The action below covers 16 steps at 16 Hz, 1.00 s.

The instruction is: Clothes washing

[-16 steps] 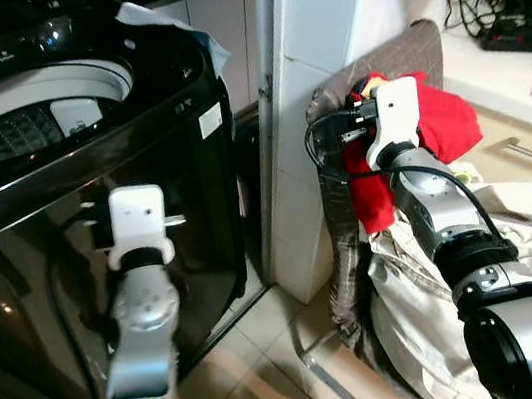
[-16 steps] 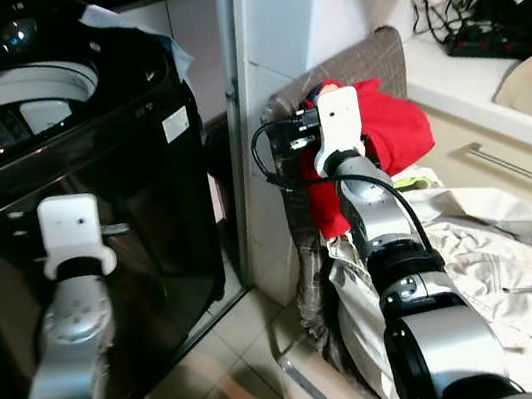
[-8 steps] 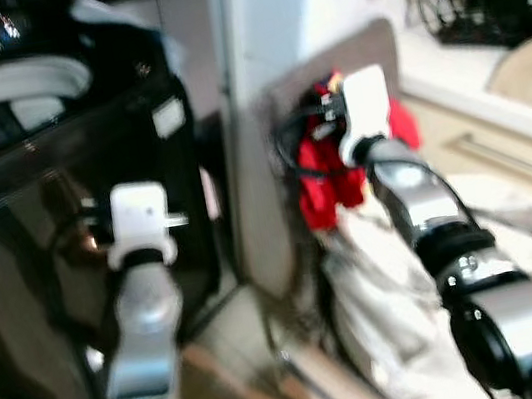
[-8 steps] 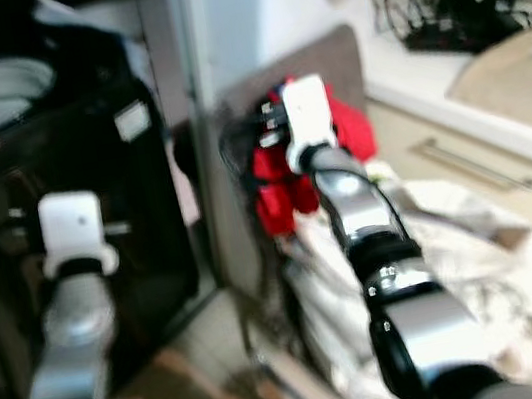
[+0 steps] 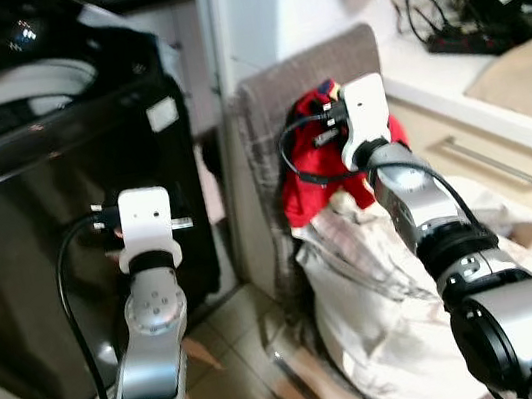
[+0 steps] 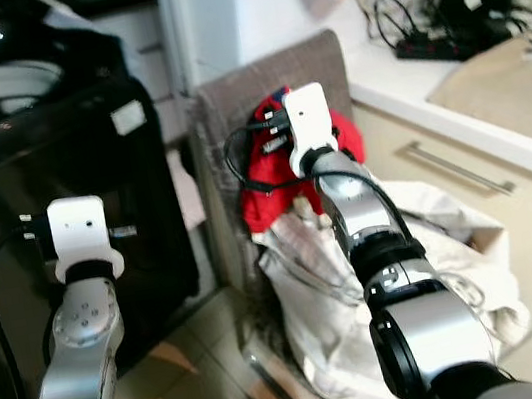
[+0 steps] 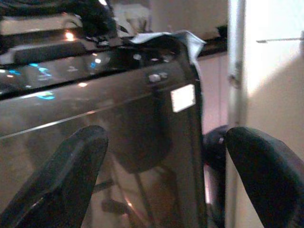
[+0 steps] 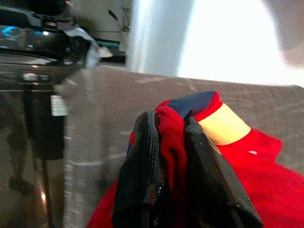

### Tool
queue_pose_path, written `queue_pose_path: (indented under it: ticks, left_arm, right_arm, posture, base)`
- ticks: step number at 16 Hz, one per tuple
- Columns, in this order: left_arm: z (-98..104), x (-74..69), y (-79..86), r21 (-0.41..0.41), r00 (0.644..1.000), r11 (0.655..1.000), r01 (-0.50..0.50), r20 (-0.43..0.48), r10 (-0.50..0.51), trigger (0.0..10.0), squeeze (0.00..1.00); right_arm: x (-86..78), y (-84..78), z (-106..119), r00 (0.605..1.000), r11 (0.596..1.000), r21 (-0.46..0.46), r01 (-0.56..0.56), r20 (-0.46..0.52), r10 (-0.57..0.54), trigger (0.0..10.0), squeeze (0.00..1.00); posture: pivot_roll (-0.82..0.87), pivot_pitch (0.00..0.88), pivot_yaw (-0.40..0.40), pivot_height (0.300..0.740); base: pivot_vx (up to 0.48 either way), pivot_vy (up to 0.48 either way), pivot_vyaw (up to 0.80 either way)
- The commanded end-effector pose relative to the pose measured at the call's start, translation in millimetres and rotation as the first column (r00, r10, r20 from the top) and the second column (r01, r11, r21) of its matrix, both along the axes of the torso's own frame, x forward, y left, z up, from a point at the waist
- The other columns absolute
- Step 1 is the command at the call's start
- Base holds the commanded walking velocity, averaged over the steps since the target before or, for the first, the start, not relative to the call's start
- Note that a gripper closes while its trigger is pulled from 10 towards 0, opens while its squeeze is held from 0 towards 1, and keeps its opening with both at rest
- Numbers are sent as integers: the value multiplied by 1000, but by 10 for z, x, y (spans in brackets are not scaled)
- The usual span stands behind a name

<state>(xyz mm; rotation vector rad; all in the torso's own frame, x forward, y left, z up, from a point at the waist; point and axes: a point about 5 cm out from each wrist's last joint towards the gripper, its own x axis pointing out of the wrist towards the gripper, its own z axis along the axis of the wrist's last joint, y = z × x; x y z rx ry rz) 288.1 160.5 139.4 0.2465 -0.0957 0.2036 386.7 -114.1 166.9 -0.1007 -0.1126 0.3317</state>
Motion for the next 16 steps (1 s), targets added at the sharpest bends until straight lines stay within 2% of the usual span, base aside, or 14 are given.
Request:
queue_pose_path:
  ticks: [1, 6, 7, 11, 14, 15, 16]
  left_arm:
    - [52, 2, 19, 17, 1000, 1000, -13, 20, 13, 10000, 0]
    - [65, 26, -14, 53, 1000, 999, 11, 21, -12, 10000, 0]
    - [78, 33, -16, 83, 1000, 996, 9, 24, -11, 10000, 0]
    - [52, 25, 40, 65, 1000, 998, -16, 9, 16, 10000, 0]
    - [15, 20, 121, 74, 998, 996, -55, -10, 56, 10000, 0]
    - [21, 38, 130, 79, 998, 995, -54, -10, 55, 10000, 0]
    - [30, 56, 144, 80, 999, 995, -53, -9, 54, 10000, 0]
  right_arm:
    - [6, 32, 24, 1000, 1000, 1, -19, 9, 19, 0, 0]
    - [19, -2, 21, 1000, 1000, 4, -17, 2, 17, 0, 0]
    - [27, -1, 59, 1000, 1000, 11, -26, 16, 26, 0, 0]
    - [78, -1, 242, 997, 999, 21, -47, 66, 46, 0, 0]
    - [29, -104, -46, 998, 998, 53, 33, -55, -30, 0, 0]
    - [-1, -105, -155, 994, 997, 56, 52, -101, -46, 10000, 0]
    - [-34, -83, -210, 993, 998, 45, 37, -110, -32, 10000, 0]
  posture:
    - [94, 0, -90, 740]
    - [93, 0, -87, 740]
    - [92, 0, -81, 740]
    - [89, 0, -77, 740]
    - [85, 0, -80, 740]
    - [80, 0, -79, 740]
    - [75, 0, -76, 740]
  base:
    - [0, 0, 0]
    - [0, 0, 0]
    - [0, 0, 0]
    - [0, 0, 0]
    - [0, 0, 0]
    - [0, 0, 0]
    - [0, 0, 0]
